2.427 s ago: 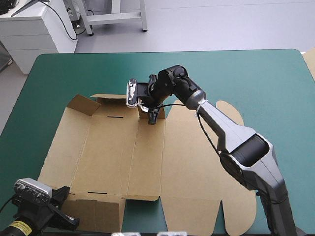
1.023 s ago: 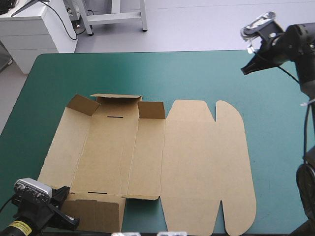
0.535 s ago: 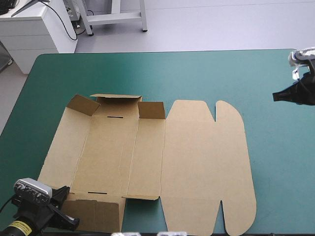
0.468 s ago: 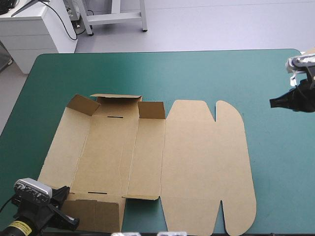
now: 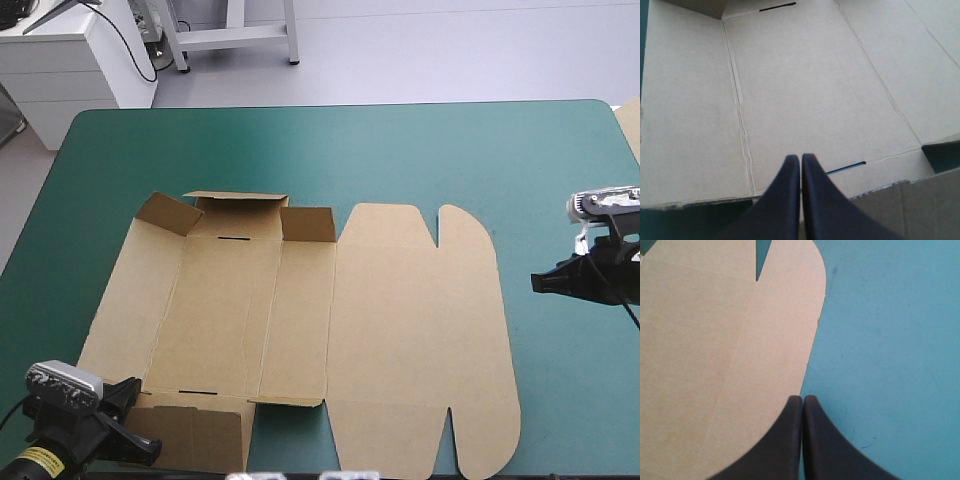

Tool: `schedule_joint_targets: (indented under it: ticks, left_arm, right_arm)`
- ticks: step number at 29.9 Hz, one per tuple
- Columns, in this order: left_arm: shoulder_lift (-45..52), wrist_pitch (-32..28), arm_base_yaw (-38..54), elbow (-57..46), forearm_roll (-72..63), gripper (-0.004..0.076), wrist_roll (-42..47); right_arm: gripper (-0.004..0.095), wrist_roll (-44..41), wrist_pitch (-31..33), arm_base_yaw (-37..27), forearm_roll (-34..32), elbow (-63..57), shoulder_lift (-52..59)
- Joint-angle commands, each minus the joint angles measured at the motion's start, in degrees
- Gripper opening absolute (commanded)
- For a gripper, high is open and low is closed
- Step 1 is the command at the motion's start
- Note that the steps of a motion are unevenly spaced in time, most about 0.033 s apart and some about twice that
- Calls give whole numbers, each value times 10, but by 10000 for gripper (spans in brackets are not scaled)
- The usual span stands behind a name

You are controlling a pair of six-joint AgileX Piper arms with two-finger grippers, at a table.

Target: Fold the box

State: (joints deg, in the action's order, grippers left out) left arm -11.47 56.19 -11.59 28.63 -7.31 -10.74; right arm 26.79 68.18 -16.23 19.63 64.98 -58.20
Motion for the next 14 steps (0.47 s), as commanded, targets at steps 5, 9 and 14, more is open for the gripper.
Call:
schedule_joint_targets:
  ticks: [5,9,14]
  left_arm:
    - [-121,-35,0,98,-3,-8,54]
    - [-204,-35,0,153,-3,-8,62]
    - [-306,-33,0,222,11,-8,66]
  right_arm:
    - [-15,0,-65,-3,11,-30,44]
    - [-15,1,-94,-3,10,-59,44]
    - [-15,1,-134,-3,7,-102,44]
